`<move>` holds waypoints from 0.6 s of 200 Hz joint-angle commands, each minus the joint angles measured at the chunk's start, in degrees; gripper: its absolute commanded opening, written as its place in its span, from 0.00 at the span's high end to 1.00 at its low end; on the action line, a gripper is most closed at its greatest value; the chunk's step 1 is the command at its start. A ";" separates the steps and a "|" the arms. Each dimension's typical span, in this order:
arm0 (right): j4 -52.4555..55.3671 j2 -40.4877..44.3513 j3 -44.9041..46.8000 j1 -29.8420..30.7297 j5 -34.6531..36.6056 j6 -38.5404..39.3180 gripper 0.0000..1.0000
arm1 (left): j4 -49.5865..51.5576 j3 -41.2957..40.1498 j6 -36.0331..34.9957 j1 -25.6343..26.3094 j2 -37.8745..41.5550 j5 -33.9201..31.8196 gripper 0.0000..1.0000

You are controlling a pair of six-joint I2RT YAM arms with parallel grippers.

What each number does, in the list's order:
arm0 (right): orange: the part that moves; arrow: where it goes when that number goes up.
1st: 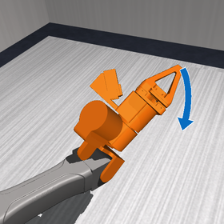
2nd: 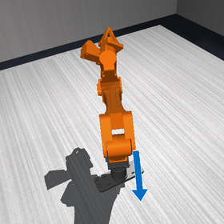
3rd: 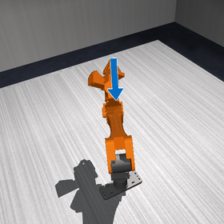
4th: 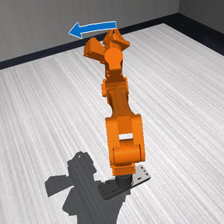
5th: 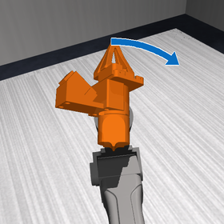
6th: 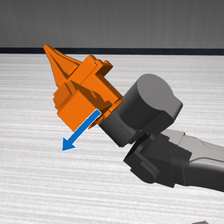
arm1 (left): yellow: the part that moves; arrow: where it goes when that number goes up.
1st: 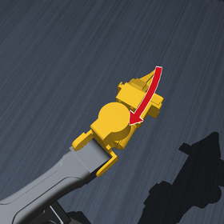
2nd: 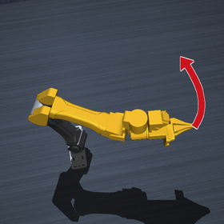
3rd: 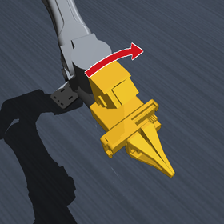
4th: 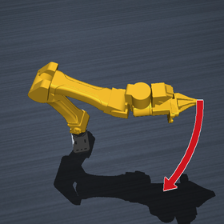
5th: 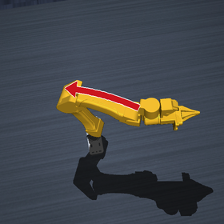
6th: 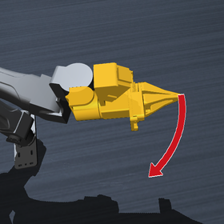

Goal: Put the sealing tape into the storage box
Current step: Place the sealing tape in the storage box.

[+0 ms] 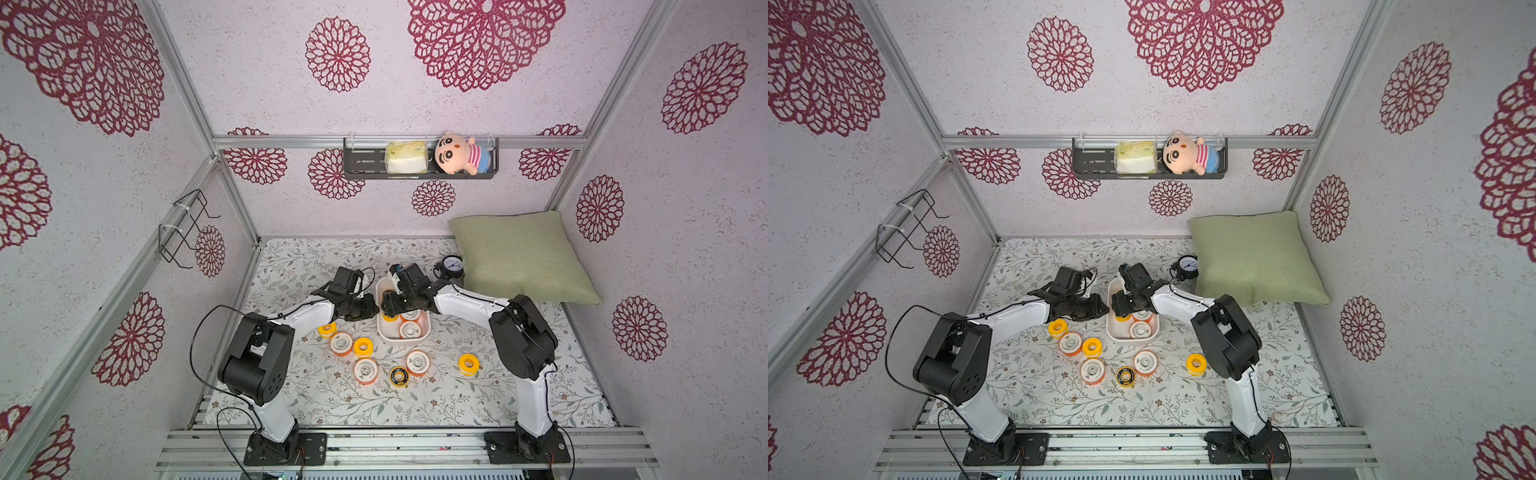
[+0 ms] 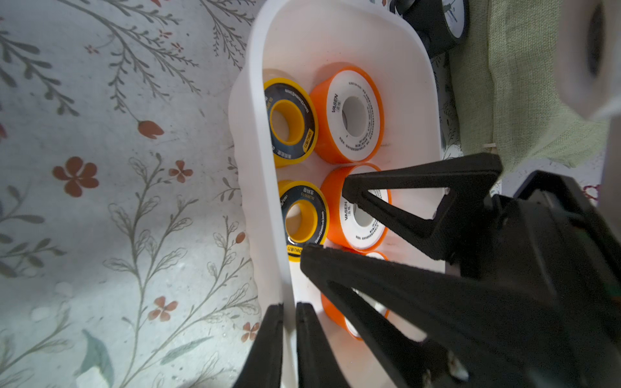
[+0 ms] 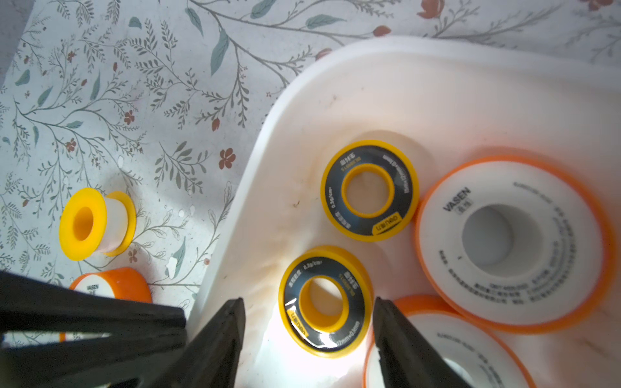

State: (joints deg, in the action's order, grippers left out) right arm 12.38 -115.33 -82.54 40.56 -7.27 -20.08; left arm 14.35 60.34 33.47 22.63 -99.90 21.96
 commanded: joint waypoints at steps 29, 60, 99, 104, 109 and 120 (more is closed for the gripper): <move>-7.49 11.39 7.38 -0.50 2.21 -0.61 0.33 | 1.96 2.62 -1.12 0.22 3.22 0.60 0.80; -9.69 17.18 13.08 -2.87 2.72 -1.44 0.34 | 4.83 3.51 -2.32 0.22 6.37 -1.96 0.67; -11.89 22.55 20.28 -7.70 -0.13 -2.88 0.35 | 9.70 2.89 -4.54 0.78 11.16 -5.27 0.62; -12.30 23.04 21.12 -8.38 -0.55 -3.10 0.35 | 10.34 2.63 -4.85 1.17 11.78 -5.89 0.62; -12.58 23.49 21.95 -8.94 -0.94 -3.32 0.36 | 11.11 2.45 -5.23 1.61 12.54 -6.64 0.62; -12.91 24.30 23.21 -10.04 -1.49 -3.71 0.36 | 12.53 1.82 -6.16 2.85 14.01 -8.19 0.62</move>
State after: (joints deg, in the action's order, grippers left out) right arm 1.41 -93.80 -62.08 32.64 -6.57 -21.91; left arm 22.02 62.63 30.33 23.11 -89.27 17.61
